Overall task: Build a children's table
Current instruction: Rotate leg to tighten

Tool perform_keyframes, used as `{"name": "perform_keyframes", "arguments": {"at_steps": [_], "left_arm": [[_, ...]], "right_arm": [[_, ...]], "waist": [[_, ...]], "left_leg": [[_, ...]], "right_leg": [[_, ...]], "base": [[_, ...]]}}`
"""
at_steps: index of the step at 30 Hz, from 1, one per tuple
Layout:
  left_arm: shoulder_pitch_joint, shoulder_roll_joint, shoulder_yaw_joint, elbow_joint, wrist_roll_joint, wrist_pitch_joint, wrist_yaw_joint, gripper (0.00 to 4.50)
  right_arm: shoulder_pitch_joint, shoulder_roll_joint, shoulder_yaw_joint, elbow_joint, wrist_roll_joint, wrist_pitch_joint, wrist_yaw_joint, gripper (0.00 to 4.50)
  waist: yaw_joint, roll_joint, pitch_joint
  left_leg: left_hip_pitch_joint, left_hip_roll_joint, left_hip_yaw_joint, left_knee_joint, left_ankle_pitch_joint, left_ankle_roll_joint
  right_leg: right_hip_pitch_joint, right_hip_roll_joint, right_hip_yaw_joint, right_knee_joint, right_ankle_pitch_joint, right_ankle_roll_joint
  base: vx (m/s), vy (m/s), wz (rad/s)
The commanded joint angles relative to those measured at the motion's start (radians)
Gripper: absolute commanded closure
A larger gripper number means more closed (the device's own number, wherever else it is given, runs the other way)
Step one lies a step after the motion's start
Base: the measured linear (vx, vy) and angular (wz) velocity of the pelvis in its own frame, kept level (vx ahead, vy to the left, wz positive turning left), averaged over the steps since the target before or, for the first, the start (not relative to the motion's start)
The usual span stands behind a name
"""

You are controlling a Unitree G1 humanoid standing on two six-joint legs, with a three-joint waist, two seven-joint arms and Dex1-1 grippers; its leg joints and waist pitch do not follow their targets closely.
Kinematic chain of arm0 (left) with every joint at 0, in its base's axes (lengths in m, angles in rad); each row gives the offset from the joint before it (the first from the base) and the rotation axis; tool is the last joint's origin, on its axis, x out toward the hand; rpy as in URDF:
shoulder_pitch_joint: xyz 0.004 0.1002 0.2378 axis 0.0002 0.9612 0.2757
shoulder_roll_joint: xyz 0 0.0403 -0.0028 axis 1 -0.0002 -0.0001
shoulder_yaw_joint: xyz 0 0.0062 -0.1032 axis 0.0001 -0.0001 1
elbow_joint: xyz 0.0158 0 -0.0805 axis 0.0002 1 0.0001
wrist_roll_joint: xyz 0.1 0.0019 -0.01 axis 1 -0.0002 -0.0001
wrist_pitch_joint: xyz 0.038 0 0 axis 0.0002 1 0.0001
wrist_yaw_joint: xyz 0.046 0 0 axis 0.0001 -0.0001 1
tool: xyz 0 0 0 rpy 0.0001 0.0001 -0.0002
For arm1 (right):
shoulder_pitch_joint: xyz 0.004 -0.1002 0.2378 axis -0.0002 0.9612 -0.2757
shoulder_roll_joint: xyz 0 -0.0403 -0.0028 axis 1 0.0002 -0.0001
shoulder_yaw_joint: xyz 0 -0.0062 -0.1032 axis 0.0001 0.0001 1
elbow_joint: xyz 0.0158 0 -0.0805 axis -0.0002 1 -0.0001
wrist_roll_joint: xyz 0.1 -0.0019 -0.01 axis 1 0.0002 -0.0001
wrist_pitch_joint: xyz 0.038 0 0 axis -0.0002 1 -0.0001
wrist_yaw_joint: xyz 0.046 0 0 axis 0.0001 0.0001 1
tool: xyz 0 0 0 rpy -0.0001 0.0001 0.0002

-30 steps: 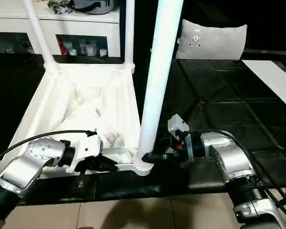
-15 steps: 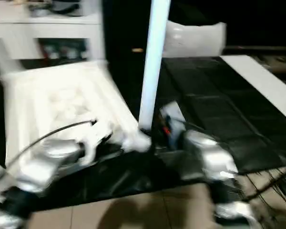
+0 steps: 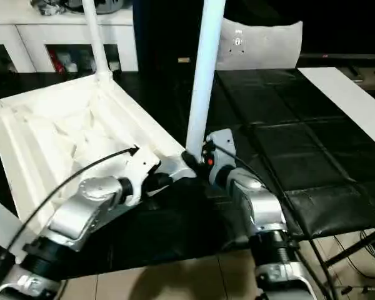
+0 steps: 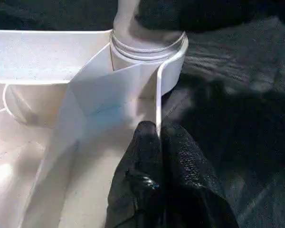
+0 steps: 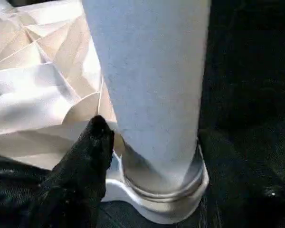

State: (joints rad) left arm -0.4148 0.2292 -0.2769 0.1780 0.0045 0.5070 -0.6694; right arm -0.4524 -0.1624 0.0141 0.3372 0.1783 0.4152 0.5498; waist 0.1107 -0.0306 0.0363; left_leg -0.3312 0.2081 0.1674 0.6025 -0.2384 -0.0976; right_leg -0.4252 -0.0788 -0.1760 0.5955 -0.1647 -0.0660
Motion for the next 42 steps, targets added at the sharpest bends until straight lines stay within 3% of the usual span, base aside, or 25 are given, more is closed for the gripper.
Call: {"name": "perform_keyframes", "arguments": {"at_steps": [1,2,4,7,9,10,15,16,21,29,34,35,36,37,38,42], "left_arm": [[-0.002,0.038,0.002,-0.036,-0.012,-0.039,-0.058,4.5],[-0.002,0.052,-0.001,-0.036,-0.013,-0.043,-0.075,4.5],[-0.005,0.103,-0.018,-0.027,-0.019,-0.072,-0.146,4.5],[-0.007,0.141,-0.042,-0.017,-0.013,-0.116,-0.201,4.5],[-0.009,0.176,-0.066,-0.006,-0.006,-0.157,-0.254,4.5],[-0.009,0.188,-0.074,-0.003,-0.004,-0.179,-0.277,4.5],[-0.006,0.277,-0.138,0.009,0.006,-0.304,-0.442,4.5],[-0.01,0.287,-0.146,0.014,0.007,-0.326,-0.461,4.5],[-0.033,0.321,-0.181,0.029,0.015,-0.397,-0.545,4.5],[-0.042,0.31,-0.177,0.045,0.002,-0.429,-0.576,4.5],[-0.044,0.302,-0.171,0.058,-0.006,-0.431,-0.571,4.5],[-0.043,0.298,-0.167,0.058,-0.008,-0.427,-0.569,4.5],[-0.043,0.298,-0.163,0.059,-0.009,-0.425,-0.568,4.5],[-0.042,0.298,-0.162,0.059,-0.008,-0.425,-0.568,4.5],[-0.042,0.298,-0.161,0.059,-0.008,-0.424,-0.568,4.5],[-0.027,0.295,-0.142,0.043,-0.027,-0.39,-0.562,4.5]], "right_arm": [[0.001,-0.059,0.013,0.018,-0.007,-0.056,0.079,1.08],[-0.001,-0.078,0.018,0.025,-0.011,-0.075,0.108,0.96],[-0.01,-0.144,0.038,0.045,-0.016,-0.128,0.215,0.74],[-0.009,-0.191,0.063,0.036,-0.014,-0.147,0.307,0.46],[-0.008,-0.234,0.088,0.031,-0.024,-0.174,0.377,0.46],[-0.007,-0.245,0.093,0.029,-0.02,-0.181,0.407,0.46],[-0.015,-0.308,0.131,0.037,0.045,-0.21,0.638,0.46],[-0.021,-0.312,0.137,0.047,0.046,-0.219,0.663,0.72],[-0.044,-0.309,0.159,0.075,0.08,-0.194,0.779,1.11],[-0.064,-0.288,0.202,0.113,0.087,-0.184,0.863,1.8],[-0.074,-0.281,0.204,0.128,0.086,-0.181,0.886,2.18],[-0.076,-0.282,0.203,0.132,0.086,-0.182,0.89,2.28],[-0.079,-0.281,0.203,0.136,0.086,-0.182,0.895,2.36],[-0.079,-0.281,0.203,0.138,0.086,-0.182,0.896,2.41],[-0.08,-0.282,0.204,0.14,0.088,-0.179,0.903,2.44],[-0.061,-0.285,0.2,0.109,0.1,-0.153,0.91,2.49]], "waist": [[0.012,0.001,-0.065],[0.014,0.006,-0.064],[0.014,0.005,-0.064],[0.016,0.003,-0.065],[0.017,0.001,-0.064],[0.016,-0.006,-0.063],[0.036,0.0,-0.062],[0.039,0.0,-0.062],[0.056,-0.001,-0.061],[0.059,0.0,-0.064],[0.059,-0.004,-0.063],[0.059,-0.011,-0.064],[0.06,-0.008,-0.063],[0.06,-0.007,-0.063],[0.059,-0.014,-0.063],[0.06,-0.013,-0.064]], "left_leg": [[-0.019,0.015,-0.002,-0.057,0.001,0.083],[-0.018,0.015,-0.003,-0.057,-0.009,0.079],[-0.017,0.018,-0.005,-0.058,-0.028,0.074],[-0.017,0.02,-0.008,-0.057,-0.02,0.08],[-0.016,0.021,-0.008,-0.056,-0.02,0.083],[-0.017,0.02,-0.005,-0.056,-0.026,0.086],[-0.009,0.028,-0.005,-0.058,-0.034,0.098],[-0.009,0.027,-0.006,-0.058,-0.034,0.095],[-0.005,0.032,-0.006,-0.061,-0.056,0.079],[-0.01,0.031,-0.006,-0.059,-0.04,0.062],[-0.01,0.028,-0.005,-0.059,-0.038,0.061],[-0.01,0.028,-0.004,-0.059,-0.038,0.06],[-0.01,0.027,-0.004,-0.059,-0.039,0.059],[-0.011,0.027,-0.003,-0.058,-0.041,0.059],[-0.011,0.028,-0.004,-0.059,-0.038,0.059],[-0.012,0.028,-0.004,-0.059,-0.027,0.058]], "right_leg": [[0.091,-0.079,0.074,-0.083,-0.296,0.018],[0.091,-0.078,0.072,-0.083,-0.307,0.024],[0.089,-0.077,0.07,-0.087,-0.324,0.033],[0.09,-0.075,0.072,-0.079,-0.288,0.015],[0.089,-0.075,0.072,-0.077,-0.287,0.007],[0.089,-0.075,0.073,-0.08,-0.301,0.008],[0.082,-0.078,0.075,-0.08,-0.323,0.003],[0.083,-0.078,0.074,-0.079,-0.323,-0.001],[0.083,-0.081,0.076,-0.08,-0.347,-0.016],[0.087,-0.083,0.077,-0.076,-0.334,-0.011],[0.086,-0.082,0.076,-0.078,-0.348,0.0],[0.086,-0.083,0.076,-0.079,-0.358,0.005],[0.085,-0.083,0.075,-0.08,-0.369,0.009],[0.086,-0.083,0.075,-0.083,-0.376,0.015],[0.086,-0.083,0.075,-0.081,-0.375,0.018],[0.086,-0.083,0.076,-0.077,-0.361,0.018]], "base": [[0.0,0.0,0.0],[0.0,0.0,0.0],[0.0,0.0,0.0],[0.0,0.0,0.0],[0.0,0.0,0.0],[0.0,0.0,0.0],[0.0,0.0,0.0],[0.0,0.0,0.0],[0.0,0.0,0.0],[0.0,0.0,0.0],[0.0,0.0,0.0],[0.0,0.0,0.0],[0.0,0.0,0.0],[0.0,0.0,0.0],[0.0,0.0,0.0],[0.0,0.0,0.0]]}}
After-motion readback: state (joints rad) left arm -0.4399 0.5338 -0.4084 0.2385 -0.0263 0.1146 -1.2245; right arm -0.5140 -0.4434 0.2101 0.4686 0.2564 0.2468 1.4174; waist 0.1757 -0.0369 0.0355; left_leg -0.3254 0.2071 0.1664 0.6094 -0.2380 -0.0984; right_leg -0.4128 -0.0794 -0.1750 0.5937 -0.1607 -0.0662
